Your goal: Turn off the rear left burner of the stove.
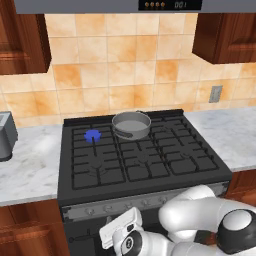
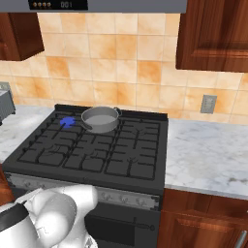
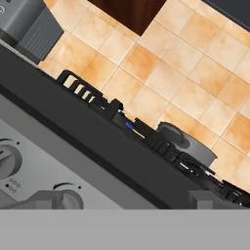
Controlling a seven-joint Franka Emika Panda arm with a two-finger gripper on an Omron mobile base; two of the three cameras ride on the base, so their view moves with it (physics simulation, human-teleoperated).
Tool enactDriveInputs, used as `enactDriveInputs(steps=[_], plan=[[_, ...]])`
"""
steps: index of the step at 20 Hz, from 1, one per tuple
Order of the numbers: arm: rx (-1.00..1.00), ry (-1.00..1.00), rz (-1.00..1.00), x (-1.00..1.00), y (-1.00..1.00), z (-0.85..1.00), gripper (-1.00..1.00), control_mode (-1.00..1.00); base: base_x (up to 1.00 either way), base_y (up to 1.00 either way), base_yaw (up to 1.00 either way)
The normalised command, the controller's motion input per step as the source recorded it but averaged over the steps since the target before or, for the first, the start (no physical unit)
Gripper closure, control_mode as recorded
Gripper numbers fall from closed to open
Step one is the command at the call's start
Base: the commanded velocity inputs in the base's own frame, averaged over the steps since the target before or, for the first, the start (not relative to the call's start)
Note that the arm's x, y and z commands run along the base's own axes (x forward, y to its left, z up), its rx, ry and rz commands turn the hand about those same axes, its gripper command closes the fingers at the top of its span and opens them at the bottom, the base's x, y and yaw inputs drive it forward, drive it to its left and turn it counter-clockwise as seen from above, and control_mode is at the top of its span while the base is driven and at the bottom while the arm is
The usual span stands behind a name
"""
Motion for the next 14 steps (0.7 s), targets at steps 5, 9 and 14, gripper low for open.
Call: enactDriveInputs(steps=[5,9,14], plan=[[0.05,-0.04,0.00,0.05,0.02,-0.16,-1.00,-1.00,0.00,0.00,0.00],[0.03,-0.03,0.00,0.18,0.02,-0.15,-1.00,-1.00,0.00,0.00,0.00],[0.03,-0.02,0.00,0.24,0.01,-0.09,-1.00,-1.00,0.00,0.00,0.00]])
